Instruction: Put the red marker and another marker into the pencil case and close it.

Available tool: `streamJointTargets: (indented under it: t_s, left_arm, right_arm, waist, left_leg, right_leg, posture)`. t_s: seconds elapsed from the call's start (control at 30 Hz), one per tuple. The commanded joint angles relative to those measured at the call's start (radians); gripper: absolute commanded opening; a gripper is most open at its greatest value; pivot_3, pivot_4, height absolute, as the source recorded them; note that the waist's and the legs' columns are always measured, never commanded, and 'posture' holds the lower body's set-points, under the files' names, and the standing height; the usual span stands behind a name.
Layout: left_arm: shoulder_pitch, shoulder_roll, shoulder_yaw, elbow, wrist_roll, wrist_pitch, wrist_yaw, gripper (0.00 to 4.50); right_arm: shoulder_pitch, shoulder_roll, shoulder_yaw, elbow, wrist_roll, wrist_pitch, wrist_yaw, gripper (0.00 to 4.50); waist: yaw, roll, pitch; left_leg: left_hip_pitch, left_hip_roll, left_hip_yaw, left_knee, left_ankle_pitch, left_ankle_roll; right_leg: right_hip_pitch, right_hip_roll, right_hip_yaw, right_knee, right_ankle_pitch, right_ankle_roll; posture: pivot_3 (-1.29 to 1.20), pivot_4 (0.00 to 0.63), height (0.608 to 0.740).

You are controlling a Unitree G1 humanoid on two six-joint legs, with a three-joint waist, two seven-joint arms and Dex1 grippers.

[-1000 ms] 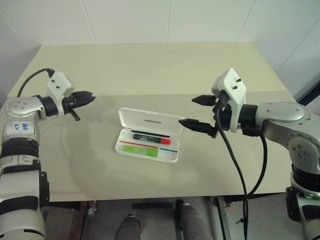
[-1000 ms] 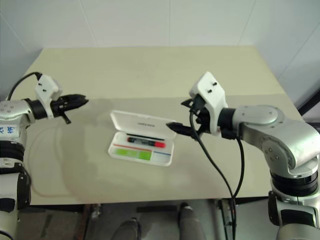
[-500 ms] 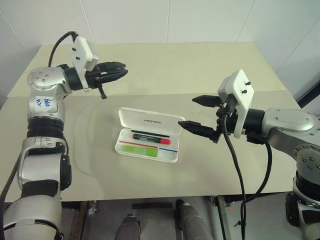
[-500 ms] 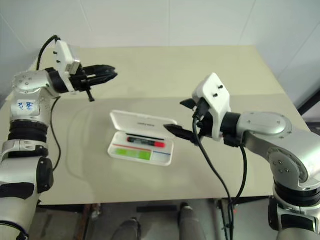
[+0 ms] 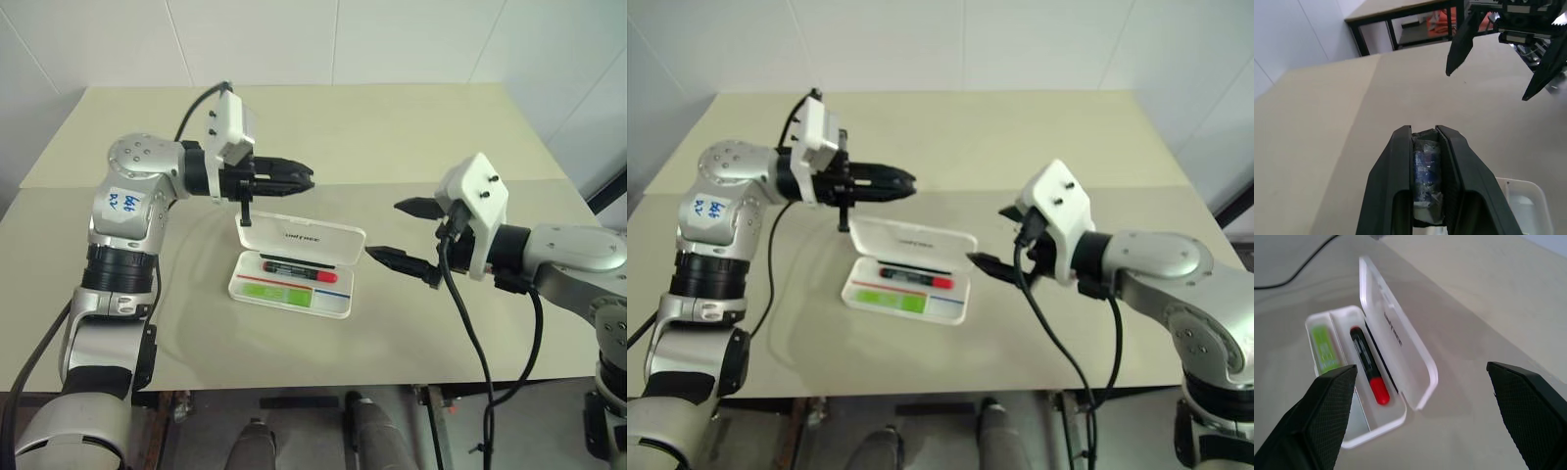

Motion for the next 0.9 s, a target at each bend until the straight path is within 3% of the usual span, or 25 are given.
streamJointTargets:
  t_s: [0.03, 0.33, 0.5, 0.77, 0.9]
  left_arm:
    - [0.04, -0.018, 0.0, -0.16, -0.086, 0.106, 0.025, 0.36]
    - [0.121, -0.054, -0.047, -0.324, -0.175, 0.238, 0.063, 0.36]
    - [0.185, -0.057, -0.113, -0.319, -0.118, 0.181, 0.075, 0.36]
    - [0.276, -0.052, -0.217, -0.292, -0.014, 0.081, 0.086, 0.36]
    - [0.291, -0.05, -0.281, -0.214, 0.094, -0.054, 0.08, 0.36]
  right_arm:
    - [0.052, -0.03, -0.067, -0.086, 0.049, 0.006, 0.001, 4.5]
    - [0.086, -0.02, -0.092, -0.115, 0.102, 0.023, -0.074, 4.5]
    - [0.09, -0.02, -0.086, -0.12, 0.122, 0.021, -0.11, 4.5]
    - [0.098, -0.026, -0.085, -0.129, 0.151, 0.02, -0.155, 4.5]
    - [0.103, -0.036, -0.083, -0.127, 0.159, 0.019, -0.164, 4.5]
  waist:
    - [0.0, 0.0, 0.0]
    - [-0.003, -0.001, 0.0]
    - [-0.003, -0.001, 0.0]
    - [0.001, -0.001, 0.001]
    - [0.001, -0.001, 0.001]
  left_leg:
    - [0.0, 0.0, 0.0, 0.0, 0.0, 0.0]
    - [0.003, 0.0, 0.001, 0.003, 0.0, 0.0]
    - [0.006, 0.0, 0.001, 0.003, 0.001, 0.001]
    - [0.006, 0.0, 0.0, 0.003, 0.001, 0.001]
    - [0.005, 0.0, 0.0, 0.003, 0.001, 0.001]
  right_leg:
    - [0.0, 0.0, 0.0, 0.0, 0.0, 0.0]
    - [0.002, 0.0, 0.0, -0.004, -0.002, -0.003]
    - [0.012, 0.001, 0.001, -0.009, -0.009, -0.016]
    - [0.014, 0.001, 0.001, -0.014, -0.008, -0.014]
    - [0.014, 0.0, 0.001, -0.015, -0.007, -0.014]
  posture:
    - [0.0, 0.15, 0.74]
    - [0.0, 0.15, 0.74]
    - [0.0, 0.15, 0.74]
    - [0.0, 0.15, 0.74]
    - [0.0, 0.15, 0.74]
